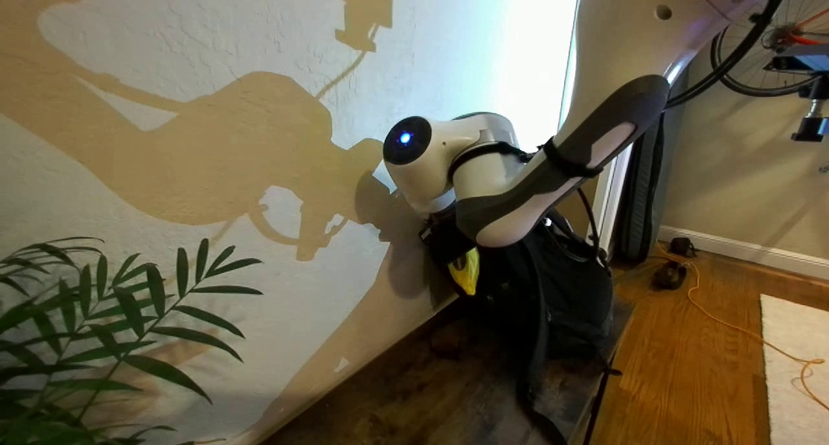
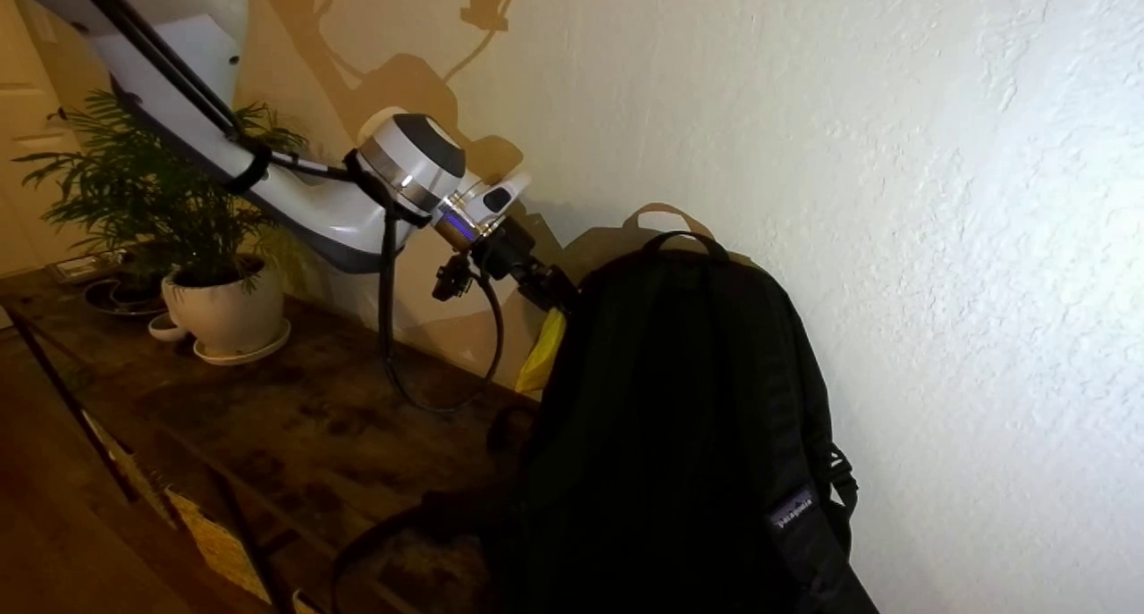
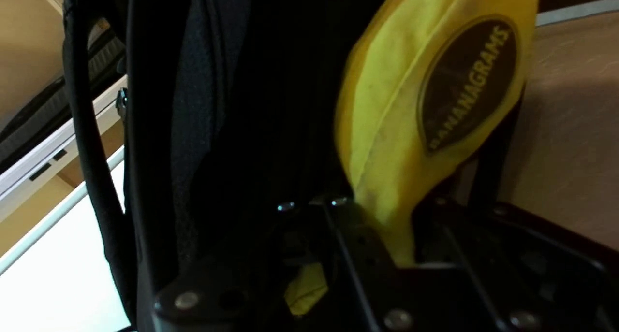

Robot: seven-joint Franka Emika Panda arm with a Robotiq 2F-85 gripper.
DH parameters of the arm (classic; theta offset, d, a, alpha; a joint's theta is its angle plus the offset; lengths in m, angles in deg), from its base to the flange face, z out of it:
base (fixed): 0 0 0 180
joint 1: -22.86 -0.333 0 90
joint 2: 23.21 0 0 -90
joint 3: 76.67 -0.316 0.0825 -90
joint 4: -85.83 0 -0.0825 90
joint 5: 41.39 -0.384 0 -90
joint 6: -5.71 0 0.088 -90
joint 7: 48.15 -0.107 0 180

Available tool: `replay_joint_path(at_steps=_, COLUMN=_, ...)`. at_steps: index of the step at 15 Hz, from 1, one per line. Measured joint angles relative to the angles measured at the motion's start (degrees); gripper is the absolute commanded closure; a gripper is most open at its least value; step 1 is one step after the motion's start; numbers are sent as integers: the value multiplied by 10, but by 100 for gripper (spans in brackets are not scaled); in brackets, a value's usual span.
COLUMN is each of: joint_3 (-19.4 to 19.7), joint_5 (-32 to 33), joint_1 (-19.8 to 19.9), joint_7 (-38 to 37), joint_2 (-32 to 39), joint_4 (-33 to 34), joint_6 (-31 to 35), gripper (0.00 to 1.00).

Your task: Place the banana toy in the black backpack

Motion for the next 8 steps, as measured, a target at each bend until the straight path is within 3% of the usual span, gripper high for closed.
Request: replay_joint_path(at_steps=8, joint_3=-1, joint_5=130, joint_1=0, joint_7=-110, joint_2=26, joint_4=9, joint_6=-18, gripper=91)
